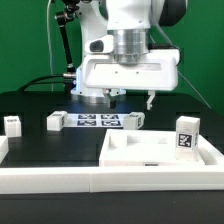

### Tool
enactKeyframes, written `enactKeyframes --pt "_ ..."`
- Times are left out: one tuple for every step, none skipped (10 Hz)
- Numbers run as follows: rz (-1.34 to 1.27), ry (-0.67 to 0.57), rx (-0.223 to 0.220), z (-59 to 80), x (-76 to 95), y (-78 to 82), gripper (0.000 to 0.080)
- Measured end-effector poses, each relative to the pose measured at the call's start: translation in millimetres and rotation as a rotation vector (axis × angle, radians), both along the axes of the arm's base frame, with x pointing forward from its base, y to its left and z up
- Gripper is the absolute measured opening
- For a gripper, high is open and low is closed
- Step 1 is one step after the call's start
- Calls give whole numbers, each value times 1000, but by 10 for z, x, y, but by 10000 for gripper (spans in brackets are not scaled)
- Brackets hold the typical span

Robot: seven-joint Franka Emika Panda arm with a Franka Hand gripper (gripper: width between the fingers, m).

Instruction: Assemble square table

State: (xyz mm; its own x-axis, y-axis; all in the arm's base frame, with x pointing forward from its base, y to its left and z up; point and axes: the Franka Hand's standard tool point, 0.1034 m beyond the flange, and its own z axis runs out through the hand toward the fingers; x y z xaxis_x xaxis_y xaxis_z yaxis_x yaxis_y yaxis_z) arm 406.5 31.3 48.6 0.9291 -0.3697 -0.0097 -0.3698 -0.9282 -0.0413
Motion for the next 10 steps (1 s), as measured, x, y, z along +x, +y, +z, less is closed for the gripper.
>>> enactKeyframes --pt "4 3 -3 -32 -15 -6 649" --pt "5 4 -2 -32 -14 -1 649" --pt "5 10 -1 -37 -22 -1 649" --pt "6 25 3 -41 -30 1 649" --pt "10 24 2 -45 -31 -1 649" --pt "23 40 6 -59 -46 -19 649" --pt "21 107 28 -58 -81 -3 649" --pt "21 160 48 -42 -79 25 649" --pt "34 229 73 -28 -94 52 649" --pt "57 298 102 11 -79 83 649"
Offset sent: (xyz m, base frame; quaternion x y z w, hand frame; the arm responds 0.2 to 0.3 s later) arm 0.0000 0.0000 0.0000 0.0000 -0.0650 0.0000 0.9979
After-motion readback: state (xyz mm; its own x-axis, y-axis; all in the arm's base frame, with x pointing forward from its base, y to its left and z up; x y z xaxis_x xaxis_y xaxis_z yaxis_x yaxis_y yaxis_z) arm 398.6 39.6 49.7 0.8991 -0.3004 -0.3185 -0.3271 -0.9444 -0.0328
